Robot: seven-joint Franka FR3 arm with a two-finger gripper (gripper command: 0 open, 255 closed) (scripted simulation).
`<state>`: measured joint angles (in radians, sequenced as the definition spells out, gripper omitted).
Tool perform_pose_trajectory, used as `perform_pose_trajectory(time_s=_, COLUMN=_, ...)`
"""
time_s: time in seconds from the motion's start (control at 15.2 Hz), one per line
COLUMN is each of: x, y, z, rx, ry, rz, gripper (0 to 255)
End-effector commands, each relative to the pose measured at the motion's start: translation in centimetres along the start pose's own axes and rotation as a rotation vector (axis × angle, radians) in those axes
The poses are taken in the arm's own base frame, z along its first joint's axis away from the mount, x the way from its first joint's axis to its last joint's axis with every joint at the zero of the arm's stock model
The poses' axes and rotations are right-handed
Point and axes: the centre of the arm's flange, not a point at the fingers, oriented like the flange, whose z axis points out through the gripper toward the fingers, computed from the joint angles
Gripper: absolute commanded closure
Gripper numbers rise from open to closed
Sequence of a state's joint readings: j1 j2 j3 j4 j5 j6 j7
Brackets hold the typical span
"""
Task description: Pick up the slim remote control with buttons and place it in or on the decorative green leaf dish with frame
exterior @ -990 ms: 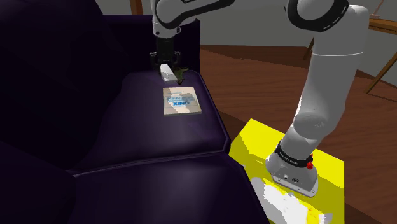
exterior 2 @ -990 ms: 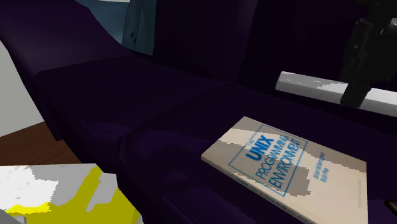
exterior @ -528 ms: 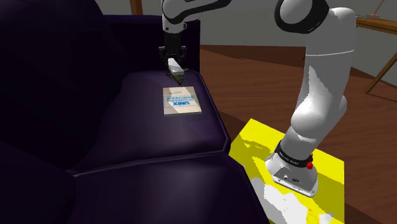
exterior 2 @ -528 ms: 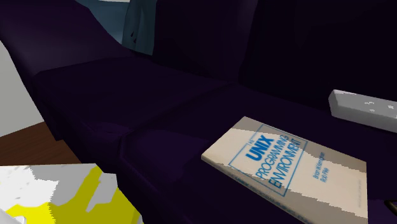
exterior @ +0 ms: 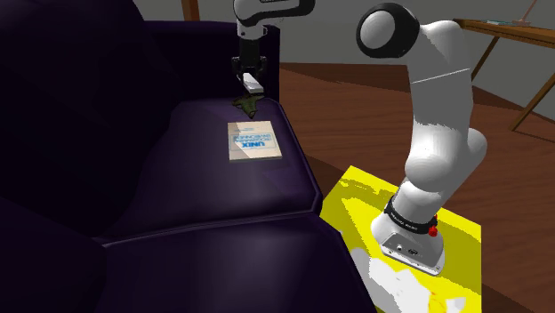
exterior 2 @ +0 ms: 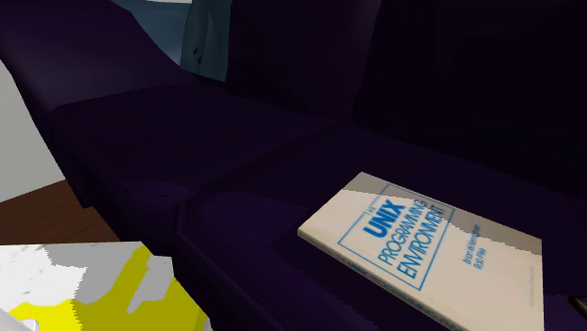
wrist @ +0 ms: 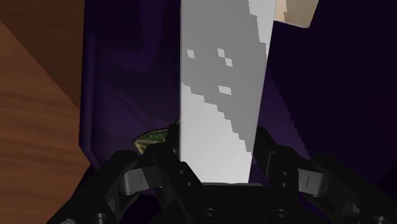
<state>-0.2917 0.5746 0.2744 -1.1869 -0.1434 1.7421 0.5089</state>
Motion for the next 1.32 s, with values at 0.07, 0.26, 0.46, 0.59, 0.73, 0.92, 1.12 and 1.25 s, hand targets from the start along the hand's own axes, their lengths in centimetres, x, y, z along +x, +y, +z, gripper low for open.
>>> perform_pose_trajectory(time_s=0.07, x=2.1, y=1.3, z=0.5, rx=0.0, ry=0.0, rz=-0.001, gripper=255)
perform_pose_trajectory(time_s=0.26, x=2.1, y=1.3, z=2.1, rx=0.0, ry=0.0, rz=-0.001, gripper=255)
perform_pose_trajectory(time_s=0.46, x=2.1, y=1.3, z=3.7, rx=0.0, ry=0.0, rz=-0.001, gripper=255)
perform_pose_trajectory(time_s=0.59, x=2.1, y=1.3, z=4.7, rx=0.0, ry=0.0, rz=-0.001, gripper=255)
perform_pose_trajectory(time_s=0.73, x=2.1, y=1.3, z=5.8, rx=0.0, ry=0.0, rz=-0.001, gripper=255)
perform_pose_trajectory(time_s=0.92, x=2.1, y=1.3, z=7.4, rx=0.0, ry=0.0, rz=-0.001, gripper=255)
perform_pose_trajectory(time_s=1.12, x=2.1, y=1.3, z=7.5, rx=0.0, ry=0.0, rz=-0.001, gripper=255)
perform_pose_trajectory(time_s=1.25, x=2.1, y=1.3, z=7.5, rx=0.0, ry=0.0, rz=-0.001, gripper=255)
